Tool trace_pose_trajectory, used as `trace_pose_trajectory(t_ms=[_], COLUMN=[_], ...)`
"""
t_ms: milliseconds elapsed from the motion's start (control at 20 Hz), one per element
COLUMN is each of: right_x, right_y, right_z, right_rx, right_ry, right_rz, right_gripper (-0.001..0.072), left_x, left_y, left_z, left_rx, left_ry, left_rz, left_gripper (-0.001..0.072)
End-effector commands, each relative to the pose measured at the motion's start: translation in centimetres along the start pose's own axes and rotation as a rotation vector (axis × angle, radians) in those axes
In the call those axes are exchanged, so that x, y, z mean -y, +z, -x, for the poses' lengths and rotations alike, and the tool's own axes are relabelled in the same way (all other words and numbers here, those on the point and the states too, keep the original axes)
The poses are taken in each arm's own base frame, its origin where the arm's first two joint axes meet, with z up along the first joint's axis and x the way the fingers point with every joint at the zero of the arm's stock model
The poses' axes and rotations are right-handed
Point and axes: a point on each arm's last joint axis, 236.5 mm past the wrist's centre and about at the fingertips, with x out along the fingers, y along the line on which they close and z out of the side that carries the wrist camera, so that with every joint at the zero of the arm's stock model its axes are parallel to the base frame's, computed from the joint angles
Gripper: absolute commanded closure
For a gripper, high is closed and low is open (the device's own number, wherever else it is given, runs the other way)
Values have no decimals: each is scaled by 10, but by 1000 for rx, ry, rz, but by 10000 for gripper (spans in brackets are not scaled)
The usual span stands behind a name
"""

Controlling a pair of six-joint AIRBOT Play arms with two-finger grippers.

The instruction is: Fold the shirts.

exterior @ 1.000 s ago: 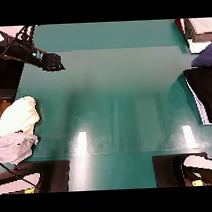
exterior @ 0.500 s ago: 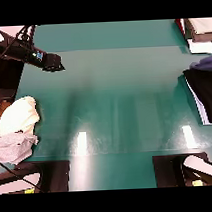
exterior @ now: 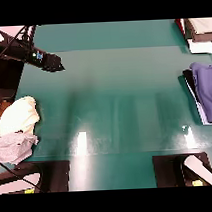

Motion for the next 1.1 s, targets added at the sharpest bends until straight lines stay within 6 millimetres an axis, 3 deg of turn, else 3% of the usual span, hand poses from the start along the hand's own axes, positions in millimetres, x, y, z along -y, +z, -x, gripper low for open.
trace_pose_trajectory(t_ms=[0,50,150,250,300,350,400,450,500,550,600,800,950,1050], right_x=[31,24,-15,-79,-115,-145,-172,-194,-216,-235,-253,-302,-320,-322], right_y=[-35,-36,-33,-36,-45,-57,-73,-90,-109,-124,-138,-183,-201,-205], right_z=[-4,-3,-2,8,16,23,30,35,41,47,53,72,82,84], right_rx=[-115,-120,-117,-145,-180,-217,-255,-289,-318,-332,-333,-317,-303,-305], right_ry=[-59,-20,134,338,430,497,541,567,594,618,644,722,763,769], right_rz=[-100,-133,-141,-87,-27,42,130,218,311,387,462,662,730,743], right_gripper=[179,181,182,184,227,294,316,426,599,692,692,692,693,693], left_x=[0,0,0,0,0,1,3,4,3,3,2,0,-1,-1], left_y=[0,0,1,1,0,-6,-14,-16,-14,-11,-9,2,3,3], left_z=[0,0,0,0,0,1,1,1,1,1,1,1,1,1], left_rx=[0,1,4,4,-1,-23,-57,-68,-61,-48,-36,7,14,14], left_ry=[0,1,1,2,0,-5,-12,-14,-12,-10,-7,2,3,3], left_rz=[-9,-8,-8,-8,-7,1,11,10,10,10,10,10,10,10], left_gripper=[679,680,679,679,679,679,679,679,679,679,679,679,679,679])
